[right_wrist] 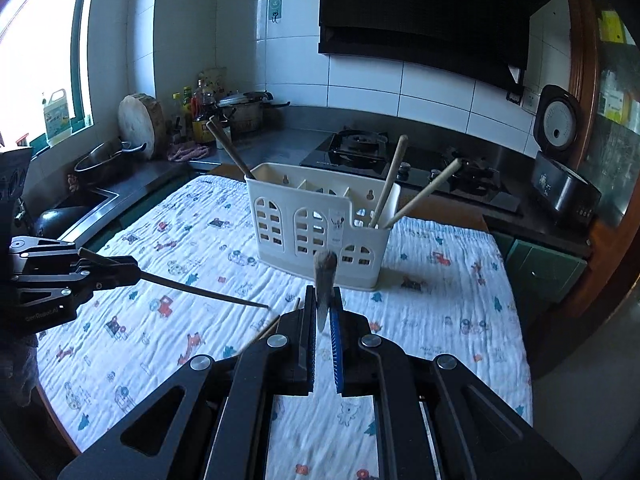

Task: Organize utensils
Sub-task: 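Lift the left gripper's chopstick and carry it to the holder while the right gripper carries its own, then lower the left gripper's chopstick into the holder and open while the right gripper releases its own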

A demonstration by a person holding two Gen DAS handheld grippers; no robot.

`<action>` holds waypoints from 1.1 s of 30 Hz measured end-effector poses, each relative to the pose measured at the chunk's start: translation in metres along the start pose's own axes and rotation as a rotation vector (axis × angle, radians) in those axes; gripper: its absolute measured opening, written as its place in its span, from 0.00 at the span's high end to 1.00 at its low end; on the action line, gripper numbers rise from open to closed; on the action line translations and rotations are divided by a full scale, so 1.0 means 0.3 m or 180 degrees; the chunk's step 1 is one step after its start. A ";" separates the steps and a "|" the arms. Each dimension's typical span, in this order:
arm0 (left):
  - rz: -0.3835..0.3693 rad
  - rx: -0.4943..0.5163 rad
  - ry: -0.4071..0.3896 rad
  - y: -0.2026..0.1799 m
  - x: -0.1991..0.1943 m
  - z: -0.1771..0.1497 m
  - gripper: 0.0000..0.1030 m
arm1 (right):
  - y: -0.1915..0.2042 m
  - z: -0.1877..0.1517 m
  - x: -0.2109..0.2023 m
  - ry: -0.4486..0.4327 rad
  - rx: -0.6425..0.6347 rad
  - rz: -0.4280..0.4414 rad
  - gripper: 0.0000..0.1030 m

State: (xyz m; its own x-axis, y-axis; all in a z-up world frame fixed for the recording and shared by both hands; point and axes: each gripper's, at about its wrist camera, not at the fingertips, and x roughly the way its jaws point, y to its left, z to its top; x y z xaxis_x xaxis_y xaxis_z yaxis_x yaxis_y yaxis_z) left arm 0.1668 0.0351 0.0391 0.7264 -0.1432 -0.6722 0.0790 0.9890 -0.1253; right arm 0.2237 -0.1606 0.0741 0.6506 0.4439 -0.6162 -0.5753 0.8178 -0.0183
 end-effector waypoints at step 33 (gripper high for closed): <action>0.0020 -0.0057 -0.0500 0.117 -0.043 0.523 0.95 | -0.158 0.530 0.003 -0.0144 0.0030 0.0057 0.94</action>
State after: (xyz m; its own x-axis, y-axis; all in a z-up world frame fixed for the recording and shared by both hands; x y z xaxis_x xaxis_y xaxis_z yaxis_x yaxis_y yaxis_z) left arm 0.2672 0.0775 0.1579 0.8247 -0.1280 -0.5509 0.0630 0.9888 -0.1355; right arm 0.3304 -0.1406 0.1997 0.6621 0.4744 -0.5802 -0.5824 0.8129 -0.0001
